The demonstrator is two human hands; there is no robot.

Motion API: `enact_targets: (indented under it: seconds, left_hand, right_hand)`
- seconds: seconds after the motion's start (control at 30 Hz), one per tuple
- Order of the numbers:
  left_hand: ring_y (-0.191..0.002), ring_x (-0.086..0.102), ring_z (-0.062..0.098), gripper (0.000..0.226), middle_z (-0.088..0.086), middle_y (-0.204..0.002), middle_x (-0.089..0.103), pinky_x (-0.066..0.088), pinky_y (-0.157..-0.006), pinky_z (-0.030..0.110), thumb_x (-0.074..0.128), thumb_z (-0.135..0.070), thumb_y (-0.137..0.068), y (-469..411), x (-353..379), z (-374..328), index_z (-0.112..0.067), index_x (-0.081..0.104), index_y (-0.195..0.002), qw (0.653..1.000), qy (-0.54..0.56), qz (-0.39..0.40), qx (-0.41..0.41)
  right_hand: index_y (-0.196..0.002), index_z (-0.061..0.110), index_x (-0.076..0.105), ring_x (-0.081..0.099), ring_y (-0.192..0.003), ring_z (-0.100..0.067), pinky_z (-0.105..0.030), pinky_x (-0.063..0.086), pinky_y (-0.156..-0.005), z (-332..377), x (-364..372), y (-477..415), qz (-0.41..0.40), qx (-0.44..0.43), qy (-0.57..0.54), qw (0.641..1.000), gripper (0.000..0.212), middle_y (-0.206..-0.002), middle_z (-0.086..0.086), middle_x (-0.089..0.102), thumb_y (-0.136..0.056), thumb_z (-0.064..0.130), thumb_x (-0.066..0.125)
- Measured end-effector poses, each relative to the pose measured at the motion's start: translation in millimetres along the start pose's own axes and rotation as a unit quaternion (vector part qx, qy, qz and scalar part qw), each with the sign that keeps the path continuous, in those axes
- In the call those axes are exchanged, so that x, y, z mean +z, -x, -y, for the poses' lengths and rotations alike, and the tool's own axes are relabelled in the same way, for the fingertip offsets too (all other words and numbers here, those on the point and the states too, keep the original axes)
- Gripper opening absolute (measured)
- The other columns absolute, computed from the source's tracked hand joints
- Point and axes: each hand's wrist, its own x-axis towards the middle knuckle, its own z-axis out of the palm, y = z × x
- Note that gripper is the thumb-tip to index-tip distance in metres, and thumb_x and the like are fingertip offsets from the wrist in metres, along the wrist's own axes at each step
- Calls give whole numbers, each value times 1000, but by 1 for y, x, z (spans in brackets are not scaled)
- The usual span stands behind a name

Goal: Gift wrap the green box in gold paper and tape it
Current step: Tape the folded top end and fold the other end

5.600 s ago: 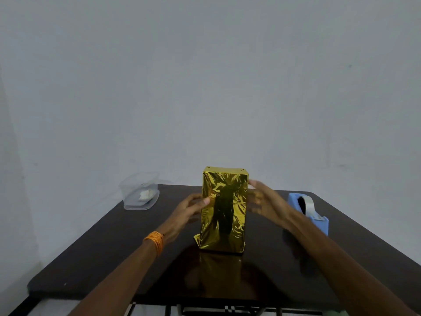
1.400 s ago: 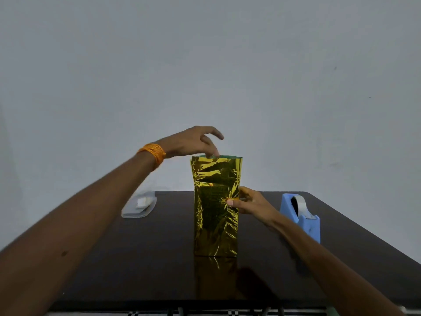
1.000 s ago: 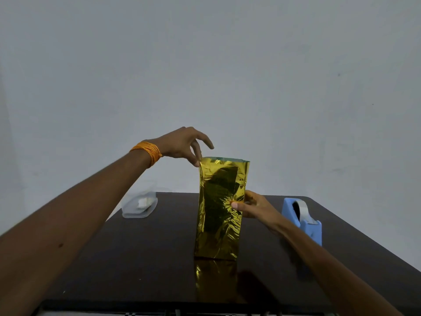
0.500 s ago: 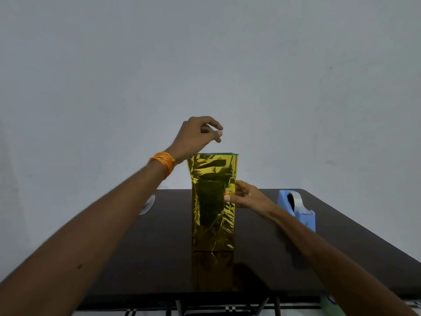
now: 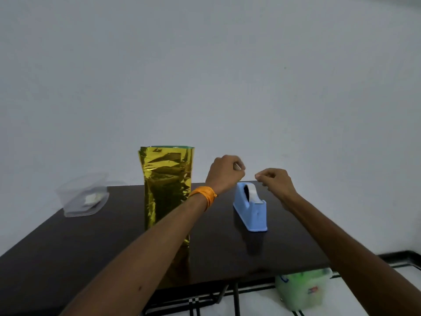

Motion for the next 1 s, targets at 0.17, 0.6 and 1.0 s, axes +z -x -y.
enact_targets:
  seconds: [0.17, 0.6, 1.0]
  left_hand:
    - [-92, 68, 25, 18, 6, -95, 72, 57, -83, 38, 73, -19, -81, 6, 53, 25, -7, 75, -94, 989, -9, 117, -96]
    - [-80, 65, 22, 40, 6, -87, 68, 51, -66, 31, 87, -37, -69, 12, 119, 65, -8, 71, -92, 985, -2, 134, -111]
    - [-92, 66, 25, 49, 12, -103, 71, 48, -71, 29, 85, -39, -72, 17, 122, 67, -7, 70, -105, 986, 5, 123, -108]
  right_hand:
    - [-77, -5, 68, 53, -66, -19, -31, 42, -60, -43, -13, -5, 2, 118, 54, 992, 33, -76, -14, 65, -86, 27, 72]
    - [-68, 4, 57, 38, -48, -12, -14, 28, -31, -50, 19, -16, 52, 275, -58, 958, 22, -63, -7, 50, -86, 2, 71]
    - [-87, 2, 77, 65, -76, -18, -30, 49, -64, -36, 23, -20, -18, 183, 31, 982, 19, -84, -6, 75, -83, 21, 77]
